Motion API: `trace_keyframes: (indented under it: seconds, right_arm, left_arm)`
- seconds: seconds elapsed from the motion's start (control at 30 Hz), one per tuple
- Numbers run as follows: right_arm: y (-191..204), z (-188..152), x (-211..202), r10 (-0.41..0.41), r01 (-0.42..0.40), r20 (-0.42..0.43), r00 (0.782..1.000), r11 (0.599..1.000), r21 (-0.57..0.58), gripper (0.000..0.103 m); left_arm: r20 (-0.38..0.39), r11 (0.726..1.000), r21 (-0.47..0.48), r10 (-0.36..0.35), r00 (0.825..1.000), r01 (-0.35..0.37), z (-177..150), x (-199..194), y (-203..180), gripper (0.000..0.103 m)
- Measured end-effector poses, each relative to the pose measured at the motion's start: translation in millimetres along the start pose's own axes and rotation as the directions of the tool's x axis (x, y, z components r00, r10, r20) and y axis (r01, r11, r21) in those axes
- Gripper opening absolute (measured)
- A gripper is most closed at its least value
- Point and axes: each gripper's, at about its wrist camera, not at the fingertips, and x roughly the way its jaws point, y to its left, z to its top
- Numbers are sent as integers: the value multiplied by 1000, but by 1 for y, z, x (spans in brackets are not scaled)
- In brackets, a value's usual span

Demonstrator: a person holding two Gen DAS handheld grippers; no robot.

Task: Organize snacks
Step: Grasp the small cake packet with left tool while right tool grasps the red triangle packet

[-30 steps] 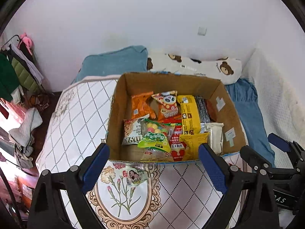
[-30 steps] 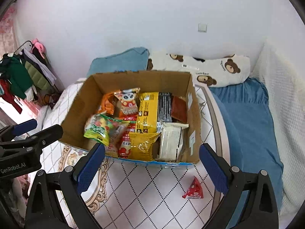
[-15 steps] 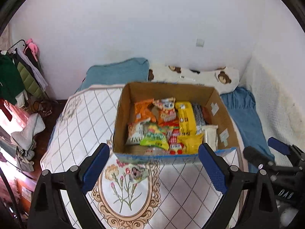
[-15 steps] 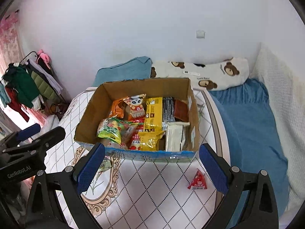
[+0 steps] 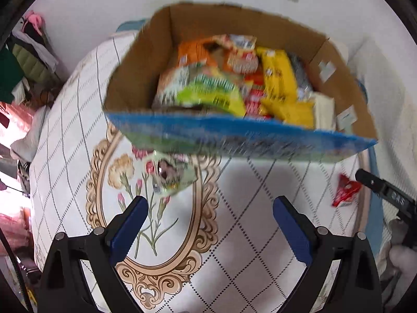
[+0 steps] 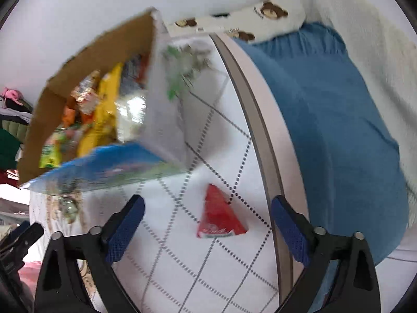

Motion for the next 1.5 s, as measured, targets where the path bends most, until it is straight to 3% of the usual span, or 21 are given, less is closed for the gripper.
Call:
trace_keyframes:
  seconds: [0.03,0.1,0.13,0.3,0.43,0.57,0.7,0.93,0.97,1.0,1.07,1.23,1.5]
  right_arm:
    - [-2,0,9,2,-2,-13,1000,1000,4,83]
    - [-4,-4,31,26,-25,-53,998,1000,14,54]
    - [-4,-7,38,32,-31,-68,997,999,20,46]
    - [25,-24,43,52,-57,-85,995,997,-54,34]
    - [70,-49,47,86,-107,-137,987,983,-149,34]
    - [107,-70,51,101,-133,-149,984,966,-220,34]
    - [121,-70,55,121,-152,-151,981,966,-208,34]
    - [139,-68,62,98,-129,-140,985,965,-228,34]
    - [141,-68,63,97,-127,-140,985,965,-228,34]
    - [142,-68,63,95,-125,-139,986,966,-228,34]
    - [145,-69,65,88,-120,-141,986,966,-231,34]
    - [146,-75,64,74,-116,-169,983,960,-256,34]
    - [148,-108,62,51,-138,-268,962,938,-319,34]
  left_arm:
    - [-9,1000,2,12,1000,-12,-3,5,2,98]
    - [-28,1000,2,28,999,-28,-6,14,8,98]
    - [-41,999,-1,38,998,-39,-7,18,13,98]
    - [-68,997,-41,68,995,-71,-11,25,46,98]
    - [-77,993,-74,85,993,-90,-9,30,78,98]
    - [-132,992,-114,42,990,-58,-5,45,102,98]
    - [-163,998,-66,-12,986,1,8,59,96,98]
    - [-208,988,-138,-101,973,73,29,94,81,98]
    - [-212,986,-147,-103,972,73,31,99,79,91]
    - [-201,986,-155,-97,975,66,31,102,79,74]
    - [-179,984,-168,-85,980,55,31,103,79,64]
    - [-180,992,-110,-76,981,57,21,100,70,60]
    - [-254,998,20,-58,965,65,-44,88,55,59]
